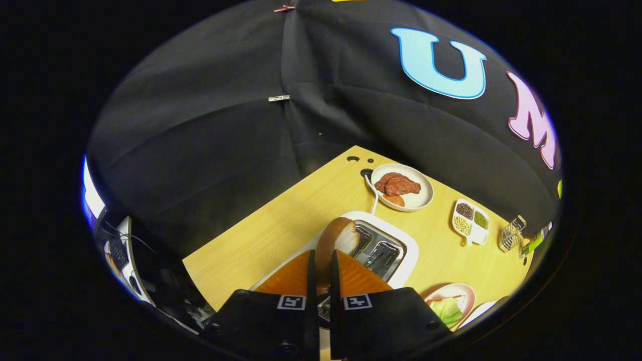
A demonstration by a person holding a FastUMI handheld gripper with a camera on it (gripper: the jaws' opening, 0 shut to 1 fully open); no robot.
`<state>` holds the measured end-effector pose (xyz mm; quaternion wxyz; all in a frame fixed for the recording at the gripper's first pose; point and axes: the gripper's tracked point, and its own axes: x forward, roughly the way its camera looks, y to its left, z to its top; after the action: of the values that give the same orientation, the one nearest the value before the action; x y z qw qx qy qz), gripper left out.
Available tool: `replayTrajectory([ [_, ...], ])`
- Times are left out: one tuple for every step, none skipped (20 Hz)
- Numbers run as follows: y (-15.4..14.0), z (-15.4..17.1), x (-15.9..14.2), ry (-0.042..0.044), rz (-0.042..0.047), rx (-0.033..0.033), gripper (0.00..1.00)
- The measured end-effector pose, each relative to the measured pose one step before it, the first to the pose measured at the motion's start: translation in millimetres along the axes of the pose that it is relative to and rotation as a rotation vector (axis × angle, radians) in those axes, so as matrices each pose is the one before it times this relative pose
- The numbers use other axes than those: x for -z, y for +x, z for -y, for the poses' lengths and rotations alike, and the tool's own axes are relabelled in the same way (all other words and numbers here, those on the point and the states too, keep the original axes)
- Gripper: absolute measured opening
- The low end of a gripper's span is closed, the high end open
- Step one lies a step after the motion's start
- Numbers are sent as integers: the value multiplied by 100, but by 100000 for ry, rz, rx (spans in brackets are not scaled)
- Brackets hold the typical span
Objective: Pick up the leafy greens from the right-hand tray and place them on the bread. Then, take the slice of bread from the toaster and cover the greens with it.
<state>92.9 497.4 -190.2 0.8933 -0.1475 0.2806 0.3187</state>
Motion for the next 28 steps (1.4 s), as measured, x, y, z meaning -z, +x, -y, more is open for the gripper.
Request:
replayTrajectory([
  [-252, -105, -50, -183, 93, -1170, 13],
  [-303, -8, -90, 501, 62, -454, 11],
  [-243, 12, -271, 1198, 523, -484, 11],
  [-326, 129, -181, 1319, 309, -195, 11],
  [-534, 238, -488, 1223, 1225, -101, 11],
  [-322, 201, -474, 1076, 885, -89, 11],
  [-421, 139, -536, 1507, 1288, -185, 11],
  [-647, 191, -613, 1839, 1414, -341, 11],
  [-536, 89, -652, 2377, 1470, -401, 11],
  [-744, 238, -740, 2261, 1613, -243, 11],
  [-529, 193, -704, 2117, 1593, -324, 11],
  [-880, 276, -895, 2171, 1850, -400, 11],
  [-613, 219, -833, 599, 2064, -25, 11],
  [-740, 429, -949, 247, 2211, -211, 11],
  [-745, 361, -752, 1341, 1689, -509, 11],
  [-776, 253, -583, 1810, 1627, -402, 11],
  [-652, 727, -615, 998, 1326, 483, 11],
  [-722, 986, -493, 534, 1207, 494, 11],
  [-605, 1084, -352, -81, 817, 1235, 11],
  [-493, 1160, -163, -450, 622, 1429, 11],
  [-616, 1232, -129, -445, 761, 1568, 11],
  [-536, 1357, -15, -180, 817, 1702, 10],
  [-554, 1429, 95, 295, 393, 1601, 11],
  [-410, 1283, 429, 847, -199, 1157, 10],
  [-296, 1320, 552, 1355, -744, 948, 10],
  [-338, 1420, 669, 1783, -1319, 1102, 11],
  [-311, 1303, 728, 2347, -1100, 542, 11],
  [-87, 1436, 647, 2356, -883, 840, 11],
])
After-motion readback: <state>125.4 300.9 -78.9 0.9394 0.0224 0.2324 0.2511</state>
